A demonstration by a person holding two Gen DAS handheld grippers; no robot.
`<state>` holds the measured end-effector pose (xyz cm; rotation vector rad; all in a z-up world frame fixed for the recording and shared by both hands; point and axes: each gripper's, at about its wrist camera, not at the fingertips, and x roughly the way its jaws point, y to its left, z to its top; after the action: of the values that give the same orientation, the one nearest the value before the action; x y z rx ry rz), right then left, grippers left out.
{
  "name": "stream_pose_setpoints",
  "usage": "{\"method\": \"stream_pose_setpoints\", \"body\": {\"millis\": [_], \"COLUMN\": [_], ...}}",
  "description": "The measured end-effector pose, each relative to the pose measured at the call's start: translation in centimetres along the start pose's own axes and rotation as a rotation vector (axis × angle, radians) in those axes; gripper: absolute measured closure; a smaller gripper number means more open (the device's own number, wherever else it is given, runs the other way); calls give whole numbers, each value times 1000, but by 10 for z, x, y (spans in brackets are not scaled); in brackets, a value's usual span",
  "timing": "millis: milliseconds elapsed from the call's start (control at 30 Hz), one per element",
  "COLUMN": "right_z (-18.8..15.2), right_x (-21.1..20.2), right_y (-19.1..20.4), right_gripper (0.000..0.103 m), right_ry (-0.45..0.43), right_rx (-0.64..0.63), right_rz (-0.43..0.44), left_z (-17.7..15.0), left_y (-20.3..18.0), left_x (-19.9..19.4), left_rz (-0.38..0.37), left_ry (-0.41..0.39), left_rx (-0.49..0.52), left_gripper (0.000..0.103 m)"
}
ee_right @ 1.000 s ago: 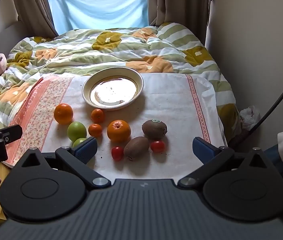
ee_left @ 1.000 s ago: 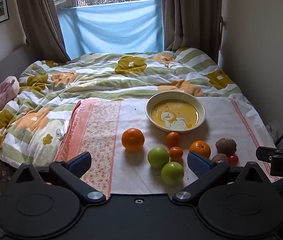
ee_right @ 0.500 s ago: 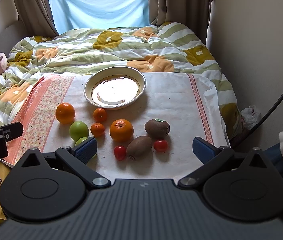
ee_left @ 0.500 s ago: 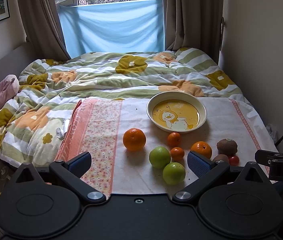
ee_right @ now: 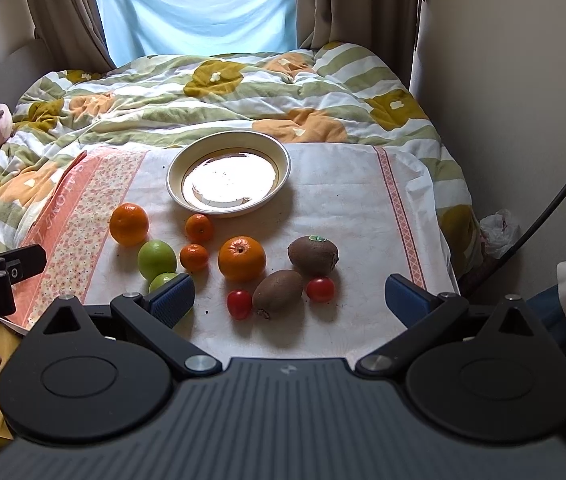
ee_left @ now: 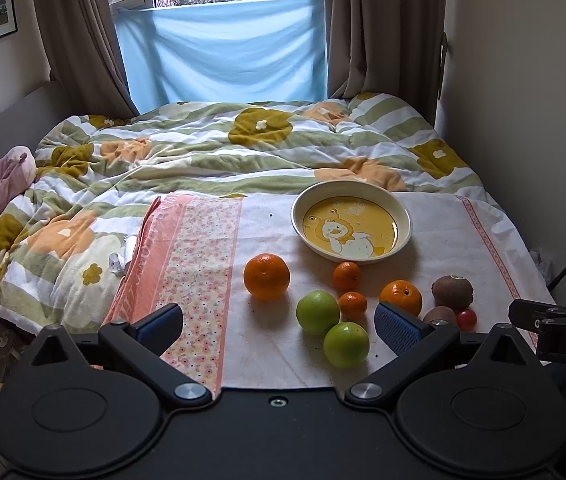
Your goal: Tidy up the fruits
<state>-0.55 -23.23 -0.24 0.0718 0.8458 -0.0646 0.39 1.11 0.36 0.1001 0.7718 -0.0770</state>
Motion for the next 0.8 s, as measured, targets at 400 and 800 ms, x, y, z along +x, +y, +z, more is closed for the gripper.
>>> {"method": "stream_pose_setpoints", "body": {"millis": [400, 800], "right_z": [-1, -2], "right_x": [-2, -1], "right_y": [0, 1], "right_gripper": [0, 0], "right_ry": [0, 2], "right_rx": [1, 1], "right_rz": [2, 2], "left_z": [-3, -5], "left_y": [0, 0], "left_x": [1, 0], "left_rz": [1, -2], "left_ry": [0, 2], "left_rx": [3, 2], "left_gripper": [0, 0]}}
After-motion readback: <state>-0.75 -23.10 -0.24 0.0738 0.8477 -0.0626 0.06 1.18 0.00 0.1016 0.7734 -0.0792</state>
